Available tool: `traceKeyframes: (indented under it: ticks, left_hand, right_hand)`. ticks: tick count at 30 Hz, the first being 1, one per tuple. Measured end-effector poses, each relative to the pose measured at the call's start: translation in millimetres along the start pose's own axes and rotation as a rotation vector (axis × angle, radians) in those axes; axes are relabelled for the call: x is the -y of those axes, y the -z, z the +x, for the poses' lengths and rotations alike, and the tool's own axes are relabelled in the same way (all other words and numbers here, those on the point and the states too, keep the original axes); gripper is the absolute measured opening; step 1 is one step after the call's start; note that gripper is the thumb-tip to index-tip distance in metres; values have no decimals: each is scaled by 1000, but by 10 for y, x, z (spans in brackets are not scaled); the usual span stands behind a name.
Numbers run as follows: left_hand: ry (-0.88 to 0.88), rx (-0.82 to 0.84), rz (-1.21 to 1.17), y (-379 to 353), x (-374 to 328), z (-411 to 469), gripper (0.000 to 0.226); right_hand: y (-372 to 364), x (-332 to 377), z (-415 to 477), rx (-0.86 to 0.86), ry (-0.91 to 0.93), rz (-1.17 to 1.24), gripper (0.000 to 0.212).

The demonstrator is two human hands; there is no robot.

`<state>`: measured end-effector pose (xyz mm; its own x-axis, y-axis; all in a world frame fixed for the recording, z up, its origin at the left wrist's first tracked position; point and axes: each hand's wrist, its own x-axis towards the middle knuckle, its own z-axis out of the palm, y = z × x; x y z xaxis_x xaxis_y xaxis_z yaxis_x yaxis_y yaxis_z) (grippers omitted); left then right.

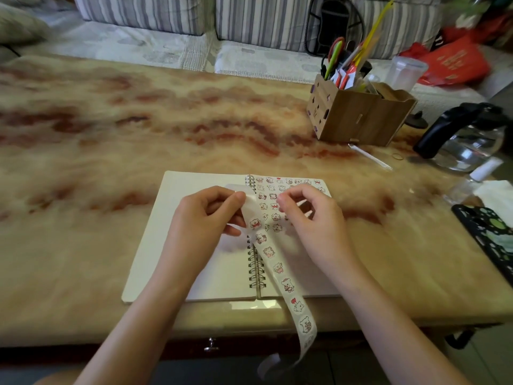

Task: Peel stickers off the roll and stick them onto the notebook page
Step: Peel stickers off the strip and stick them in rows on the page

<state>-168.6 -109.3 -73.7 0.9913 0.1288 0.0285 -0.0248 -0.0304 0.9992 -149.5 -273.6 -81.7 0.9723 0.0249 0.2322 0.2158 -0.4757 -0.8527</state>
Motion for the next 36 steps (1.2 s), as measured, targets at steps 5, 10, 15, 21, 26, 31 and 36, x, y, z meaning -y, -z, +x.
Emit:
traceKeyframes:
  ticks: [5, 10, 15, 21, 26, 31, 36]
  left_hand:
    - [-6, -28, -41, 5, -3, 20, 12]
    - [2, -28, -73, -5, -13, 22, 13]
    - [5, 18, 5, 1, -15, 2, 24]
    - [14, 78, 61, 11, 9, -22, 13]
    - [-1, 75, 65, 11, 15, -24, 12]
    - [-15, 51, 68, -7, 11, -31, 11]
    - [-23, 45, 80, -21, 5, -41, 11]
  right_hand:
    - [-3, 172, -114, 131, 108, 131, 3]
    - [-23, 175, -130, 135, 113, 148, 10]
    - [-15, 155, -121, 104, 104, 133, 10]
    - [-3, 137, -110, 88, 112, 128, 10]
    - [-16, 133, -116, 99, 114, 118, 10]
    - [-18, 132, -123, 84, 119, 108, 8]
    - [-21, 134, -115, 84, 81, 122, 6]
